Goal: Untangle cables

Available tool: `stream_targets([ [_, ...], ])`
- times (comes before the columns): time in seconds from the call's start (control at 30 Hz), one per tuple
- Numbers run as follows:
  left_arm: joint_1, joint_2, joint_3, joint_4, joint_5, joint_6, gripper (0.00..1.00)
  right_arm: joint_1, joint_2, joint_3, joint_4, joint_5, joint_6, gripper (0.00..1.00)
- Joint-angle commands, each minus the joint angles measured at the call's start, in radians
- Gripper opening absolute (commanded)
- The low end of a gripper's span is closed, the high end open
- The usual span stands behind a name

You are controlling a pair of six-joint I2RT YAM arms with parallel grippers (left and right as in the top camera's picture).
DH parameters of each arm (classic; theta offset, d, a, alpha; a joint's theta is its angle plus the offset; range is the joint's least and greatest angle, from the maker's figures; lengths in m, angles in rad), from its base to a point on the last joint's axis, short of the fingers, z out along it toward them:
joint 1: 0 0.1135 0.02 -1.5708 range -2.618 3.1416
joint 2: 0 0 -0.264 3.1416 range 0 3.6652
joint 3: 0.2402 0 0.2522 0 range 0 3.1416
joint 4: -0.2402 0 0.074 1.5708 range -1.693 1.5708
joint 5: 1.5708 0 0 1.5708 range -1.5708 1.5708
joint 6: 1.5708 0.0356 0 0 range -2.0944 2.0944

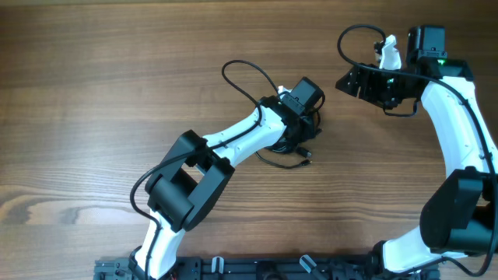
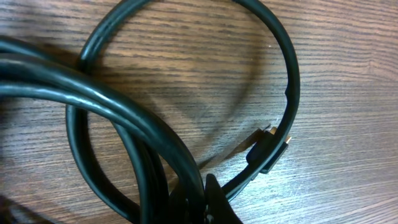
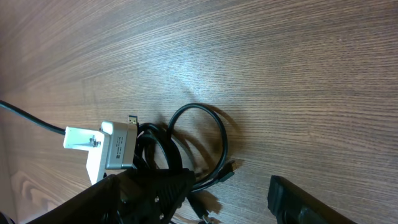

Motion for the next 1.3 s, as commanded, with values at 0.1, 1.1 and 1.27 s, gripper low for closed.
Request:
stream_targets([
  [0.1, 0.062, -0.129, -0.003, -0.051, 0.043, 0.135, 0.04, 0.002, -0.019, 0.019, 0.0, 0.012, -0.019, 0.78],
  [1.1, 0.527, -0.465, -0.003, 0.041, 0.65, -0.448, 0.04, 0.051, -0.215, 0.02, 0.166, -0.444, -0.042, 0.66],
  [1.27, 0.527, -0.465, -0.003, 0.04, 0.557, -0.94, 0.04, 0.182, -0.235, 0.02, 0.169, -0.315, -0.008, 0.67],
])
